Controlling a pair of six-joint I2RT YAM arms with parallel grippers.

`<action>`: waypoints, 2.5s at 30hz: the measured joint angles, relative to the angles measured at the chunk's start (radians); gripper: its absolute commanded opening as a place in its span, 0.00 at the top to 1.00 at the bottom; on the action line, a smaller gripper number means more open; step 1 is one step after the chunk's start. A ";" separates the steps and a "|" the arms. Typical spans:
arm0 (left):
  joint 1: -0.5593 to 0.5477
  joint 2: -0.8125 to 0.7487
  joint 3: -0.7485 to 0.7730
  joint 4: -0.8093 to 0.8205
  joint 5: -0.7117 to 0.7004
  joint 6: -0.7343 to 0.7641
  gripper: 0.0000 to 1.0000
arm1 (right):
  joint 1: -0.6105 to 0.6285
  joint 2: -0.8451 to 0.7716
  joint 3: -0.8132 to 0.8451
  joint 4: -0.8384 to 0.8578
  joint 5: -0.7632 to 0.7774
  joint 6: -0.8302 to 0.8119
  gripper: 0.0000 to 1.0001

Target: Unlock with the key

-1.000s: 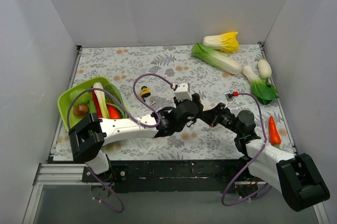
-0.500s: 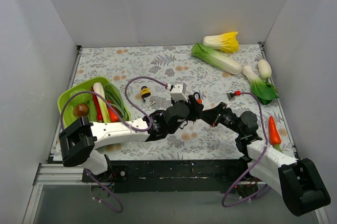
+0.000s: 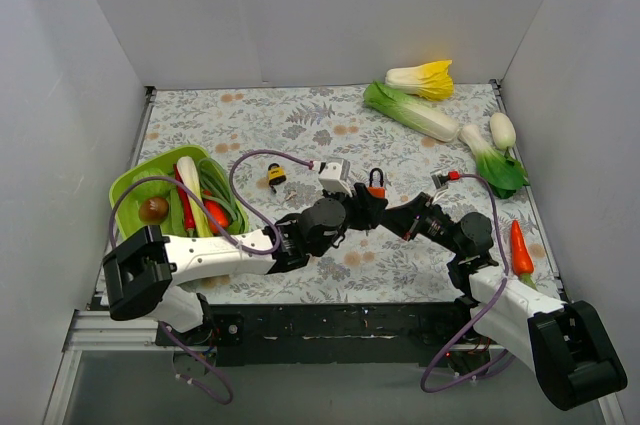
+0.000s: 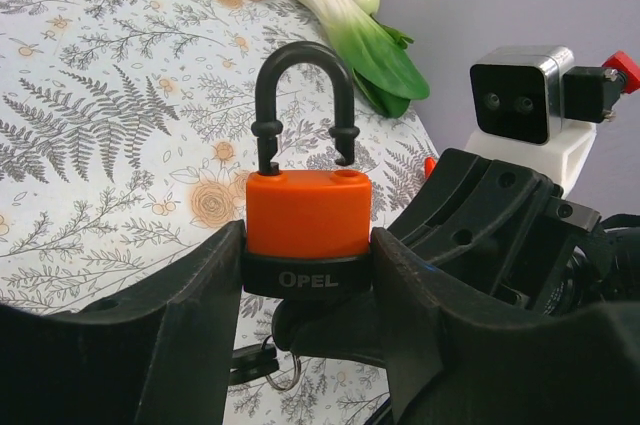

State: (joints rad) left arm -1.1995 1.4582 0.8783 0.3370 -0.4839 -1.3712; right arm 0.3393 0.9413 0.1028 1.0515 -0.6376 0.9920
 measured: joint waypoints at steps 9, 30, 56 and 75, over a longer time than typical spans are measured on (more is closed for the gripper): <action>0.000 -0.031 -0.035 0.075 0.029 0.025 1.00 | -0.006 -0.005 0.000 0.059 -0.024 0.026 0.99; 0.130 -0.055 0.057 -0.187 0.233 -0.041 1.00 | -0.039 -0.270 0.135 -0.481 0.080 -0.249 0.39; 0.318 -0.403 -0.118 -0.353 0.783 0.483 1.00 | -0.018 -0.156 0.444 -0.673 -0.087 -0.395 0.58; 0.379 -0.395 -0.170 -0.305 0.822 0.497 1.00 | 0.253 0.017 0.477 -0.653 0.008 -0.457 0.95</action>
State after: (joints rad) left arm -0.8204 1.0634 0.7086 0.0322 0.3386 -0.8738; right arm 0.5922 0.9581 0.5800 0.3981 -0.6300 0.5346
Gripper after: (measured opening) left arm 0.479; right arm 0.060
